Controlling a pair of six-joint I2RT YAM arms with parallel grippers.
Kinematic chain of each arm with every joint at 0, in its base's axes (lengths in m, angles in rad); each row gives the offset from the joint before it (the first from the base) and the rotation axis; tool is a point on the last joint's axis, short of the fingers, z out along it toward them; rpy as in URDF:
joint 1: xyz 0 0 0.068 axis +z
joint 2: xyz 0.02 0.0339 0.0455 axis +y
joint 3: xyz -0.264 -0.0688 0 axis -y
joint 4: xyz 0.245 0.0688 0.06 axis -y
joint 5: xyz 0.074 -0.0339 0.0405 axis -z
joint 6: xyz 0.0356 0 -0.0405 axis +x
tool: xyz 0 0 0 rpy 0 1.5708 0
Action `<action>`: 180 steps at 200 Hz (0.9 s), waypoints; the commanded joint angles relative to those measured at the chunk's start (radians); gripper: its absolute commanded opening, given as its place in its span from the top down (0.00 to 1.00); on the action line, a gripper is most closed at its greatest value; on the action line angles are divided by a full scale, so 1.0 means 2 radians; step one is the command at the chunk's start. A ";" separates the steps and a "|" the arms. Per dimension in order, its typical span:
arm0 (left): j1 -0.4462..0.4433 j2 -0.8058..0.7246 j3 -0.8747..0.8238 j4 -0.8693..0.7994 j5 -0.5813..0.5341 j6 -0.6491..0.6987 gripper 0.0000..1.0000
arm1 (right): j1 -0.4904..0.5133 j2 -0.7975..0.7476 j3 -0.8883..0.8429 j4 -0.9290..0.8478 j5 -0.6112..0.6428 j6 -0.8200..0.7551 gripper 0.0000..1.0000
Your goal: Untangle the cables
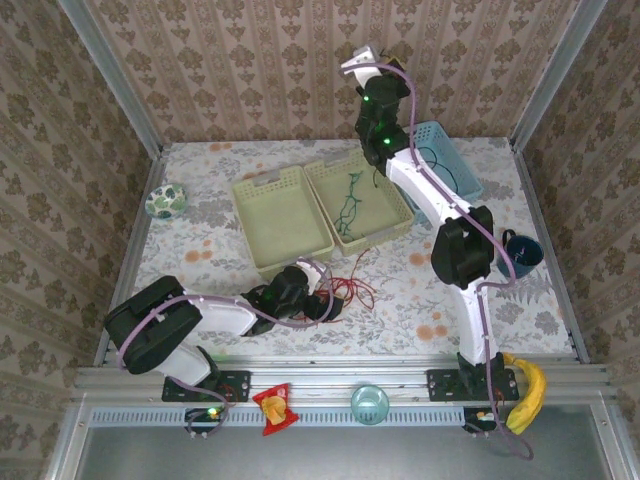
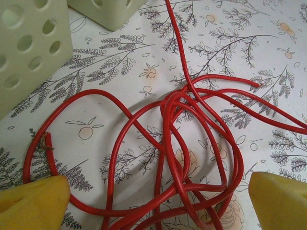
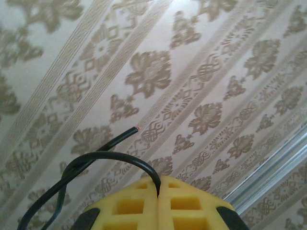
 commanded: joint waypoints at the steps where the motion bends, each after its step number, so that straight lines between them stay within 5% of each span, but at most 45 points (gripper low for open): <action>1: -0.003 0.002 0.002 -0.001 0.002 0.010 0.03 | -0.001 -0.008 -0.013 0.044 -0.031 -0.082 1.00; 43: -0.004 0.005 0.000 0.009 0.003 0.010 0.03 | 0.004 0.000 -0.016 -0.074 -0.056 -0.032 1.00; 82: -0.004 0.008 0.003 0.009 0.004 0.011 0.03 | -0.010 0.035 -0.021 -0.147 0.024 0.028 1.00; 131: 0.001 0.011 0.007 0.010 0.010 0.011 0.03 | -0.057 0.021 -0.039 -0.361 0.036 0.291 1.00; 180: 0.012 0.000 0.010 0.022 0.015 0.005 0.03 | -0.088 -0.043 -0.166 -0.365 -0.015 0.391 1.00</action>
